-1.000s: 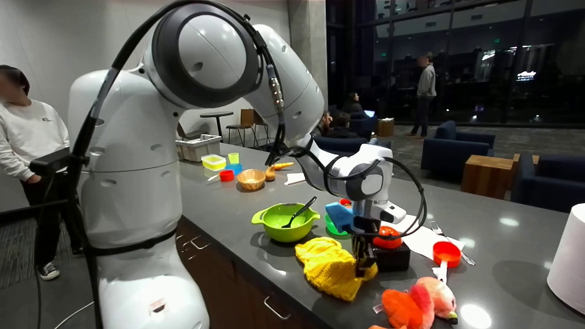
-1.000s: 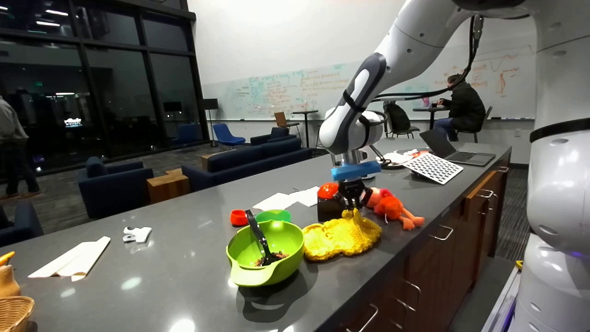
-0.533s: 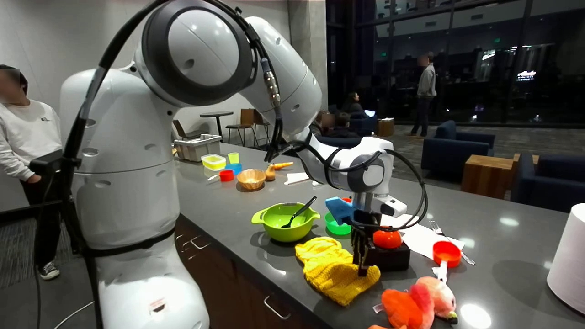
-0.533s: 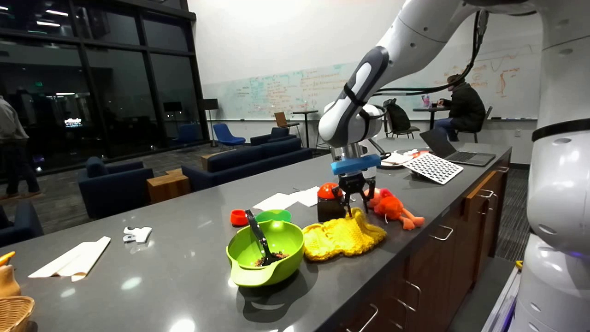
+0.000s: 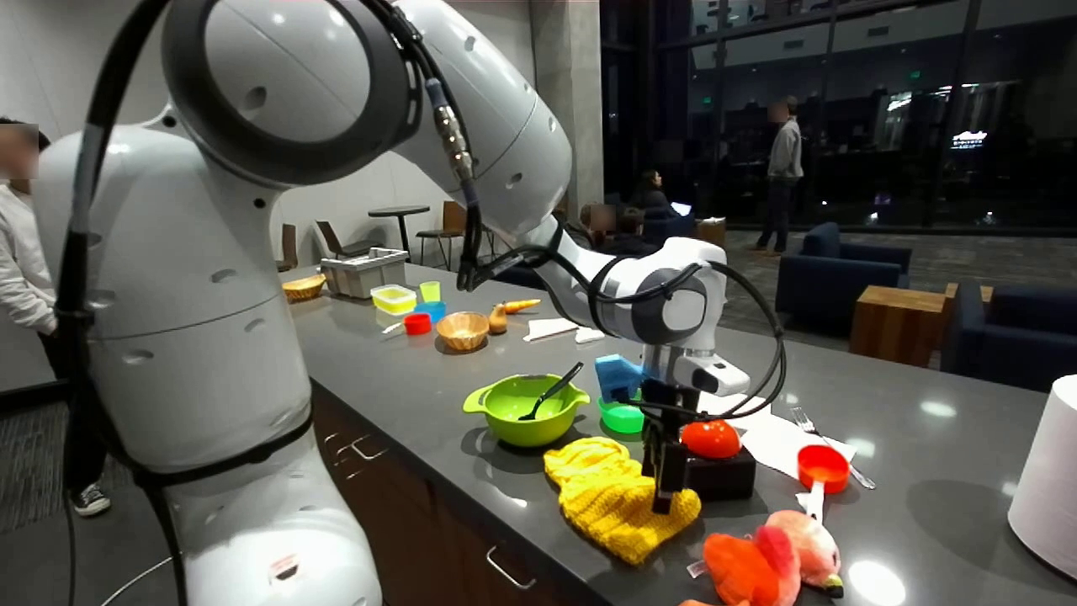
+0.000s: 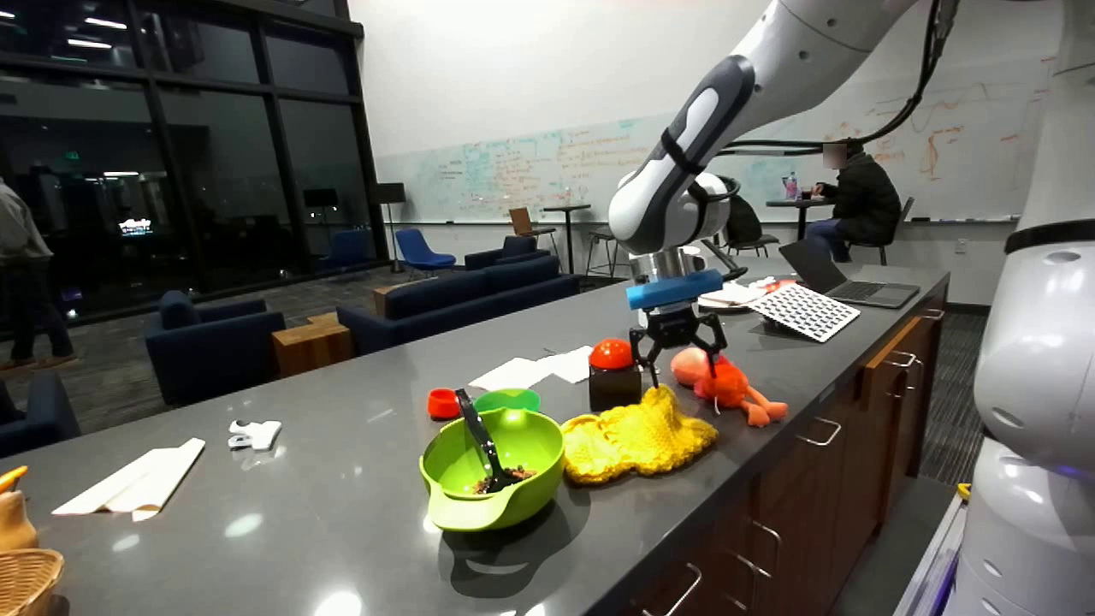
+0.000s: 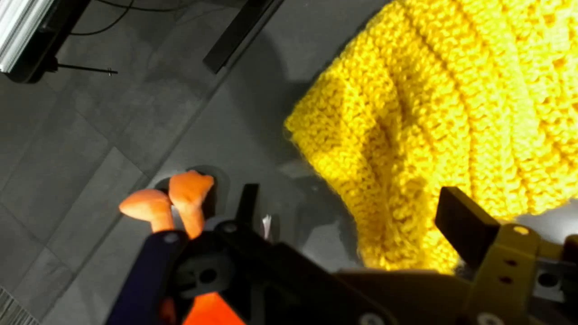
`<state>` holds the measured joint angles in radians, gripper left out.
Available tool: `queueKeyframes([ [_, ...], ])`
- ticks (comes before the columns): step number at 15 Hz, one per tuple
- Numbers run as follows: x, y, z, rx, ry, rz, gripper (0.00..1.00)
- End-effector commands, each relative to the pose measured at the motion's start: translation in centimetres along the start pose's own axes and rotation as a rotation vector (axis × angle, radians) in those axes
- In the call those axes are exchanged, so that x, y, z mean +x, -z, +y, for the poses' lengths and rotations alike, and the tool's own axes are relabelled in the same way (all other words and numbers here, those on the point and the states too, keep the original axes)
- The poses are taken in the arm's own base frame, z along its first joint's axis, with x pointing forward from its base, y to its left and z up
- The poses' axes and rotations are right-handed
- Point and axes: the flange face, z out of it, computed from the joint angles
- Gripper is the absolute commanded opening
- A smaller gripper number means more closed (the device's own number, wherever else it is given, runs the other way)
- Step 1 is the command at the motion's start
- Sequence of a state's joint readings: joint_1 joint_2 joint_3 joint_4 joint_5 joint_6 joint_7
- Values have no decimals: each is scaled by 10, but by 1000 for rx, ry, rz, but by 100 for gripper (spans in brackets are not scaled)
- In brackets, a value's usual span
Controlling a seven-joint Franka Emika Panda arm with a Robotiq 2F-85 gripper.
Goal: Place the orange knitted item to the right of the green bowl
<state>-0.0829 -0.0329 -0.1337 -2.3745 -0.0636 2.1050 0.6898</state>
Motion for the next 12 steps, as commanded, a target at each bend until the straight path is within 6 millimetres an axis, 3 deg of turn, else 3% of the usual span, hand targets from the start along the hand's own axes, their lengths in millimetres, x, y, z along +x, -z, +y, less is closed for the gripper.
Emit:
queueKeyframes([
  [1,-15,-7,25,16,-64,-26,100],
  [4,-16,-20,28,37,-68,-53,100],
  [12,-6,-51,10,143,-73,-114,100],
])
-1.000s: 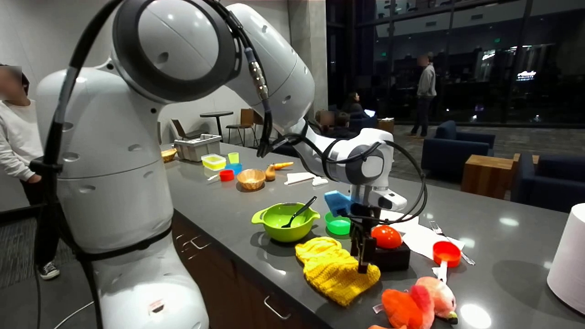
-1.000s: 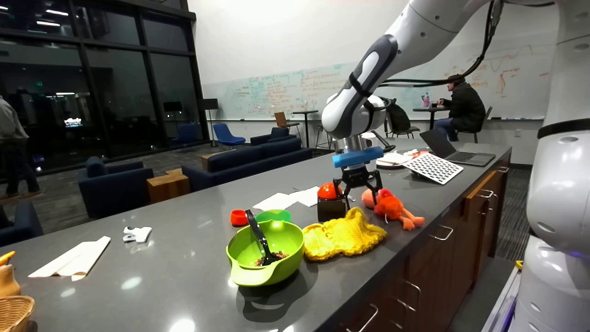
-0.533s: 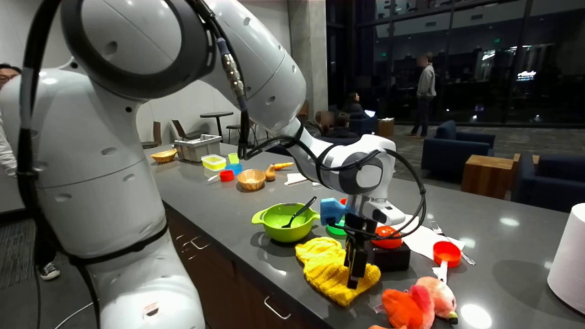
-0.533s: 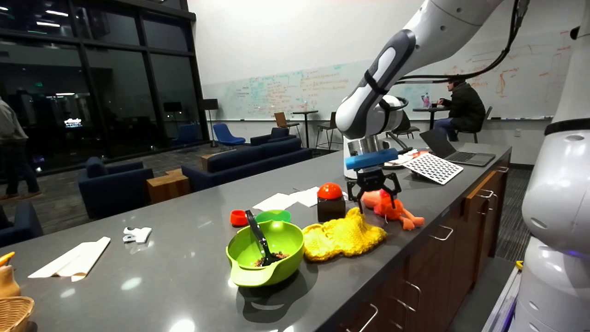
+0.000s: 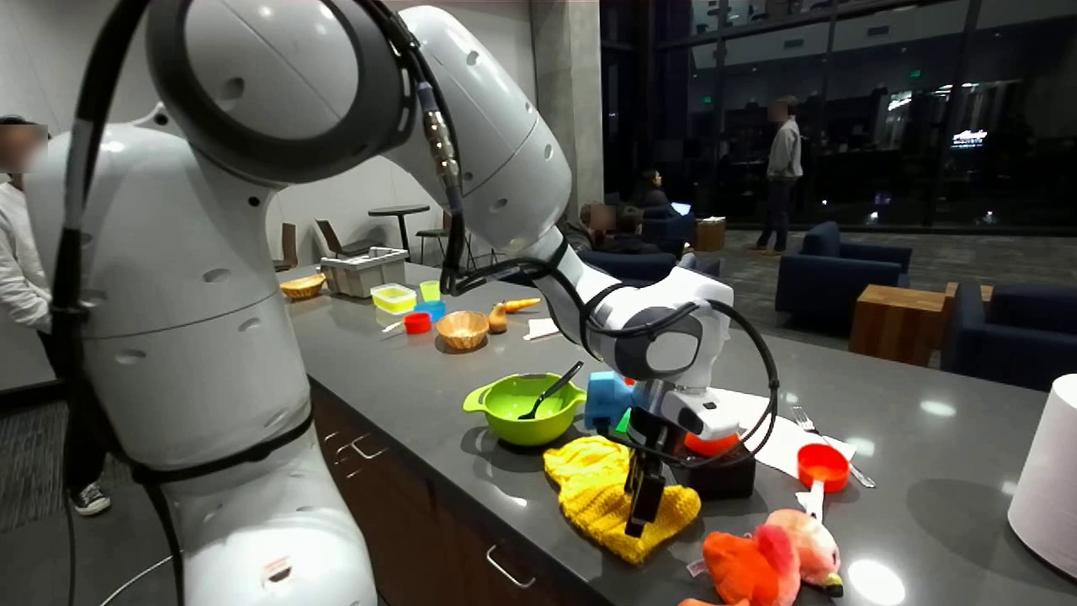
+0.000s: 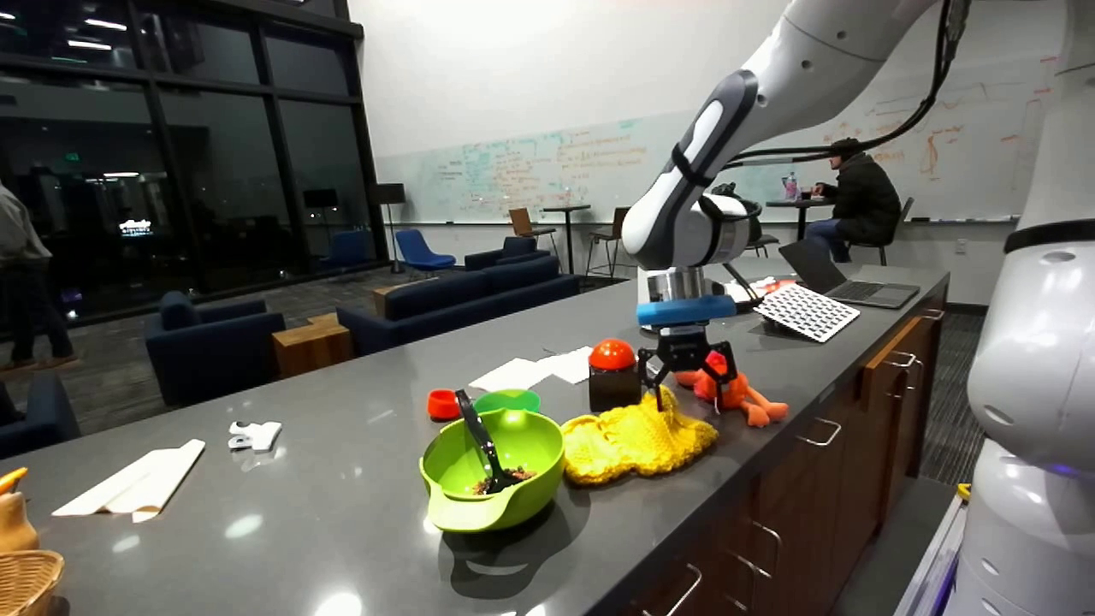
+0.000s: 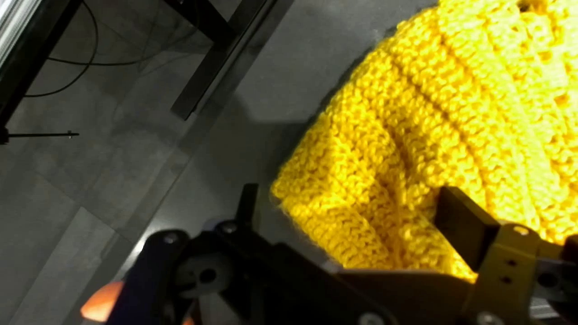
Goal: Place the orange knitted item to the right of the green bowl
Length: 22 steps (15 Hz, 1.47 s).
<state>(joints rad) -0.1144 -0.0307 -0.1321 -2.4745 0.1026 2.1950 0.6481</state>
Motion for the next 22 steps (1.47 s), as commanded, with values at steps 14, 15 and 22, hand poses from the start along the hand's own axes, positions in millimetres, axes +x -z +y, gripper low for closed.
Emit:
queueKeyframes([
  [14,16,-43,-6,104,22,-37,59],
  [15,15,-40,-7,105,28,-30,52],
  [22,12,-23,-10,84,60,6,2],
])
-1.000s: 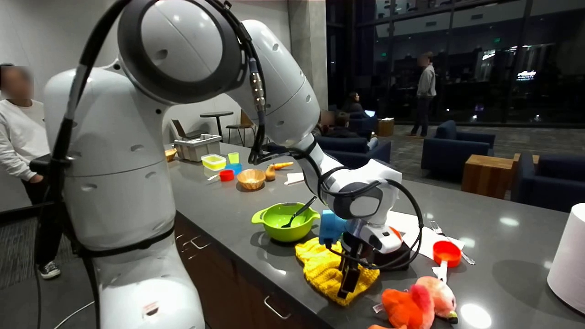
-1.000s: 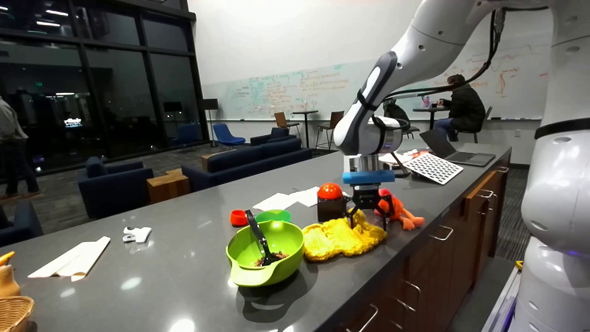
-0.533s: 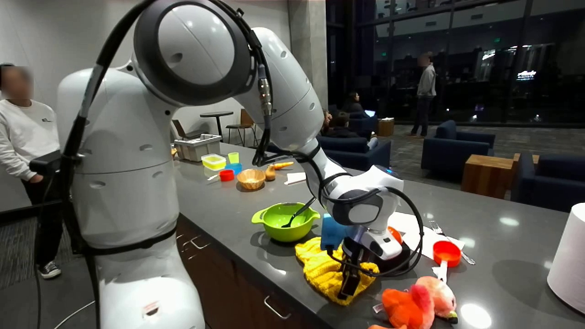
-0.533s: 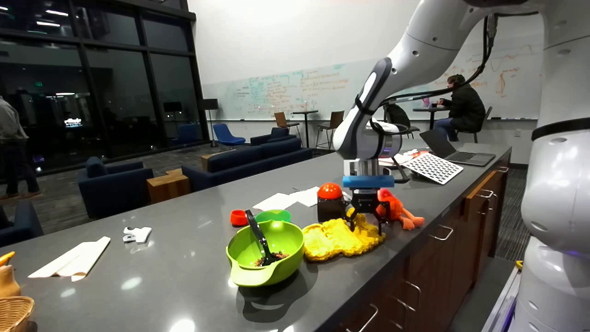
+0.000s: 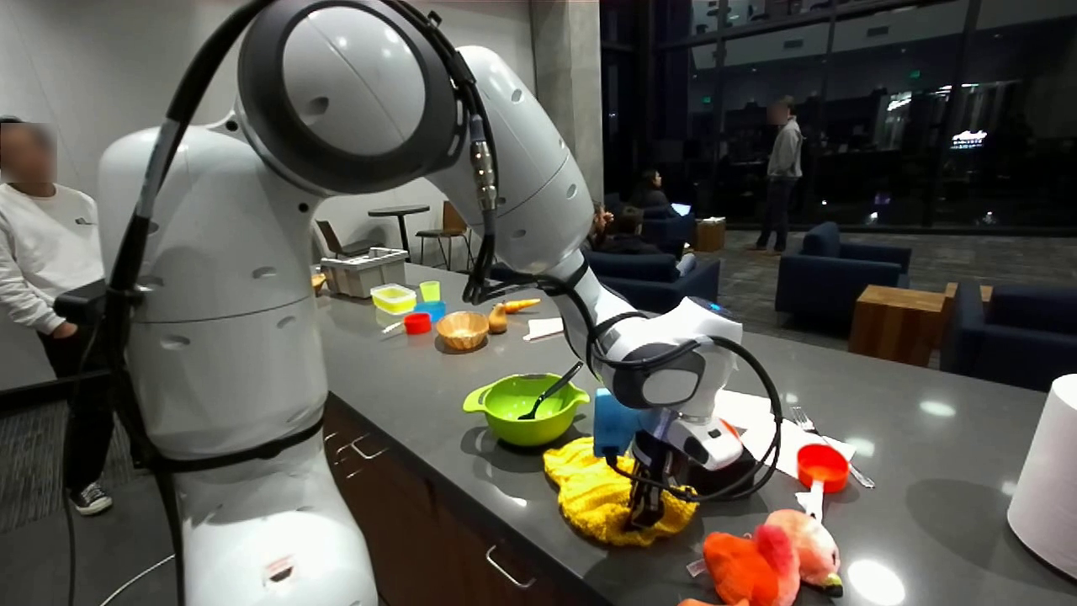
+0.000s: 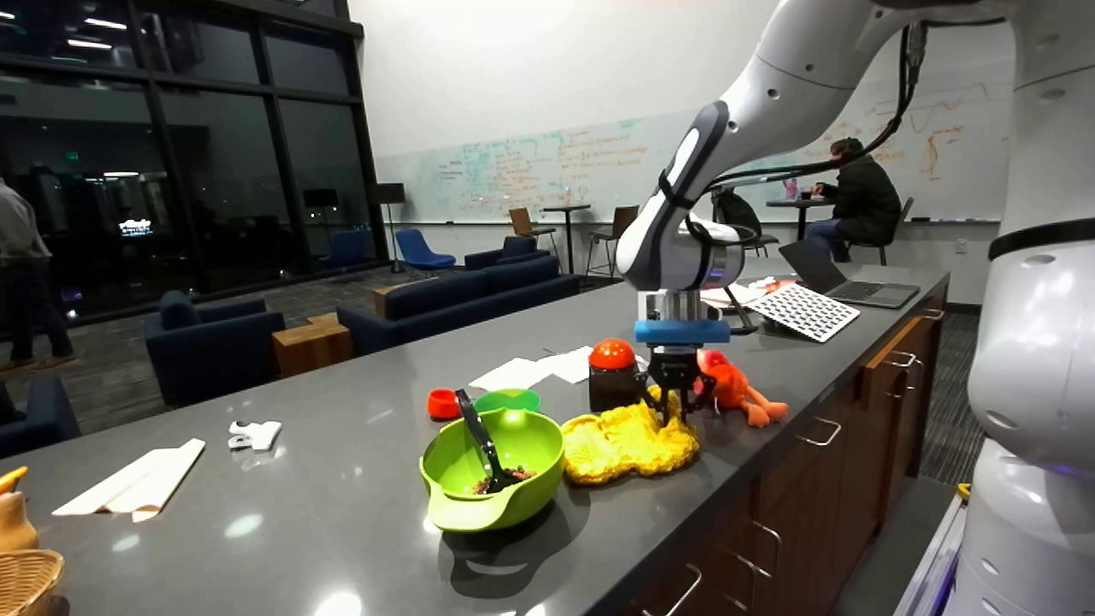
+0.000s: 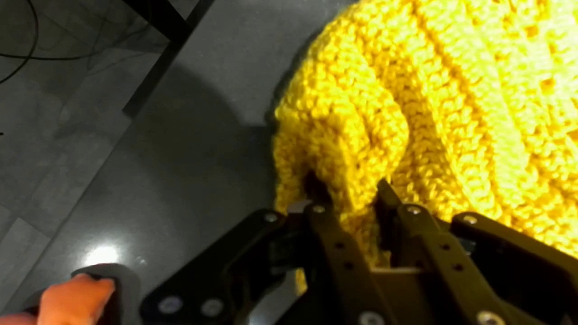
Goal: Place the orange knitted item to the right of the green bowl
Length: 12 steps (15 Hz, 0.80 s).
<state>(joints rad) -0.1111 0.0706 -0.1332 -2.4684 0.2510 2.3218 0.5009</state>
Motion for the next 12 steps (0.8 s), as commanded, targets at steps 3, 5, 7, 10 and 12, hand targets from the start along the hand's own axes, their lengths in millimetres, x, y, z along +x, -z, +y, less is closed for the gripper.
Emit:
queueKeyframes([
  [3,-9,21,-3,-76,51,61,3],
  [5,-14,34,-9,-144,72,98,2],
  [7,-19,47,-15,-216,81,127,2],
  [10,-31,69,-28,-320,88,152,2],
  [12,-42,83,-39,-394,93,159,2],
])
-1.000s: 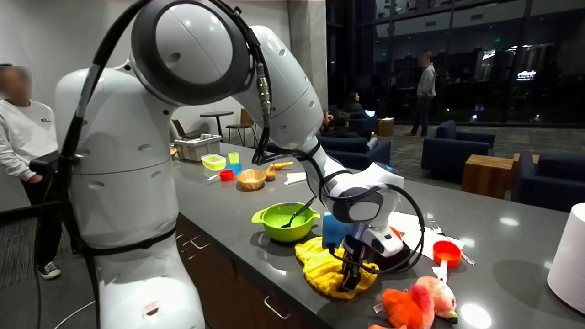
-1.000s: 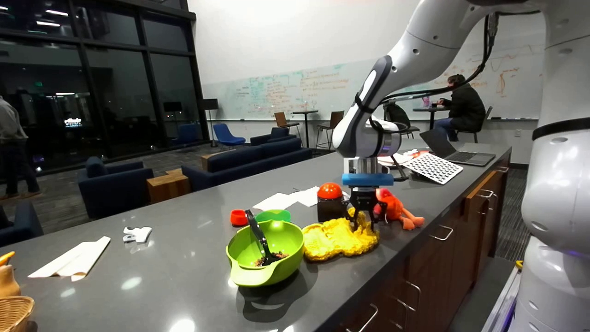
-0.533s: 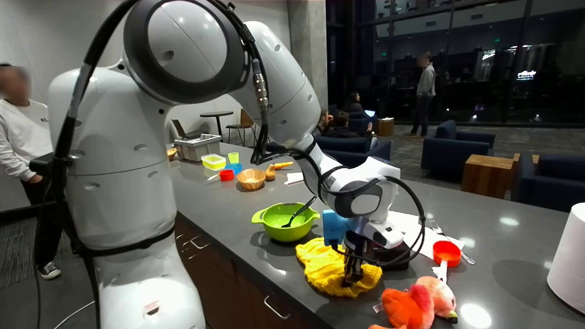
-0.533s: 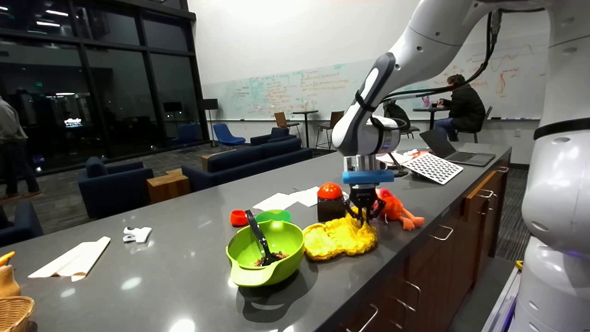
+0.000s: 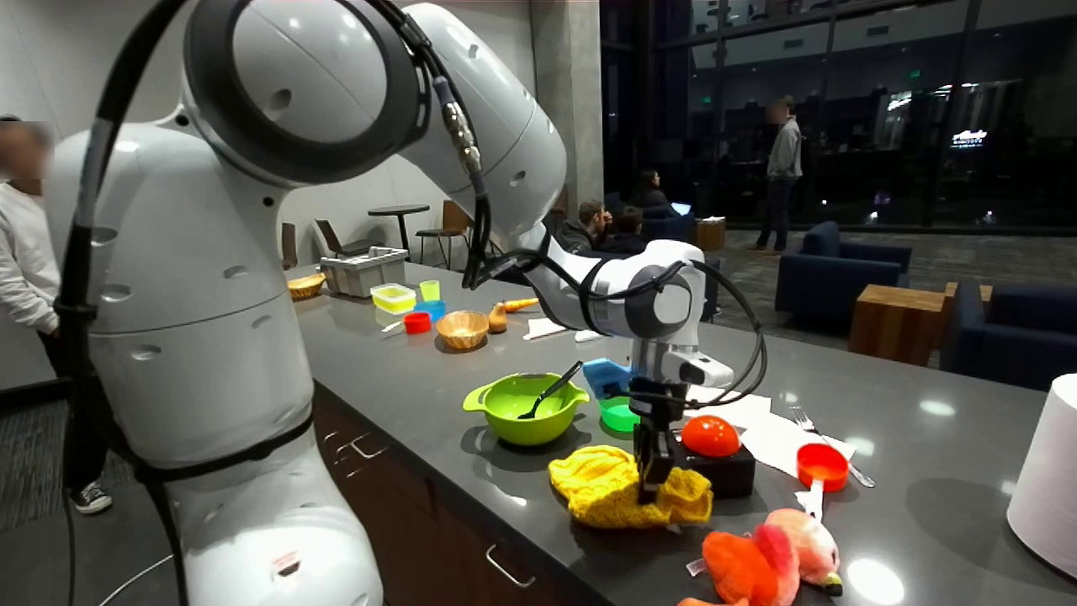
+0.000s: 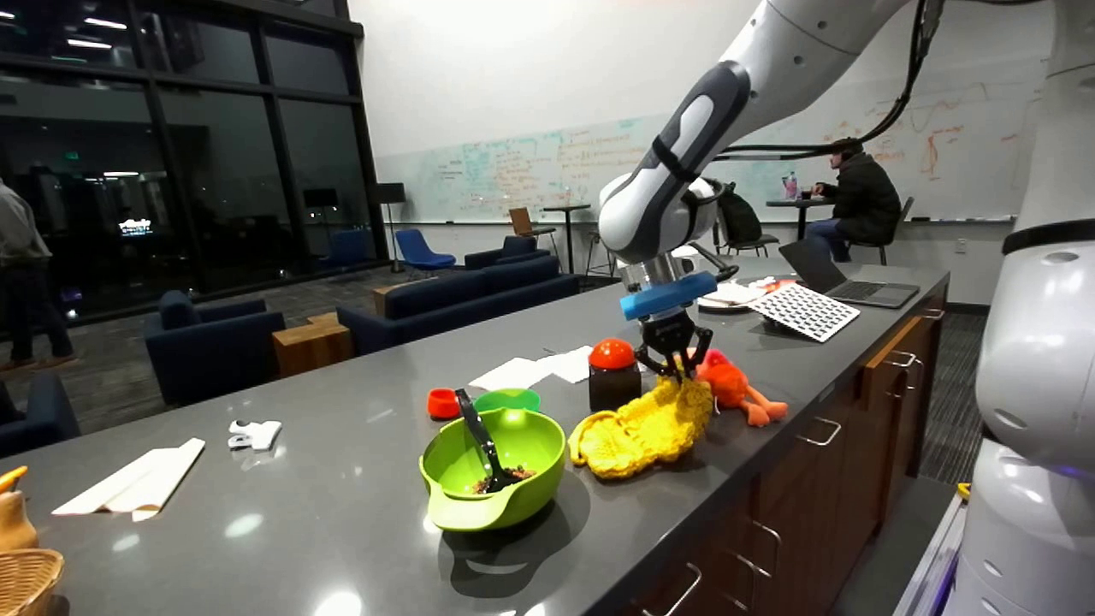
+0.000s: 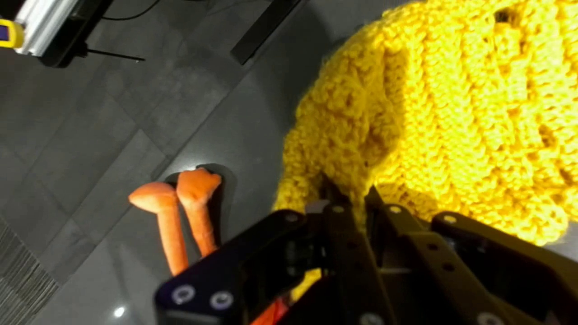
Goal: Place the orange knitted item to the right of the green bowl
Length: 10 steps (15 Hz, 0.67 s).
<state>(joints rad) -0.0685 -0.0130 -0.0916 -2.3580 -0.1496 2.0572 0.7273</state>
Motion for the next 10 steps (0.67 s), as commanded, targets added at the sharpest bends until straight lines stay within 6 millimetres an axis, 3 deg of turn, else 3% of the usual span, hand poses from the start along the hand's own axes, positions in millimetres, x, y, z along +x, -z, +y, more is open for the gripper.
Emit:
queueKeyframes([
  [1,-16,36,-11,-125,5,19,2],
  [6,-42,68,-55,-207,108,-10,2],
  [10,-60,76,-97,-227,190,-60,2],
])
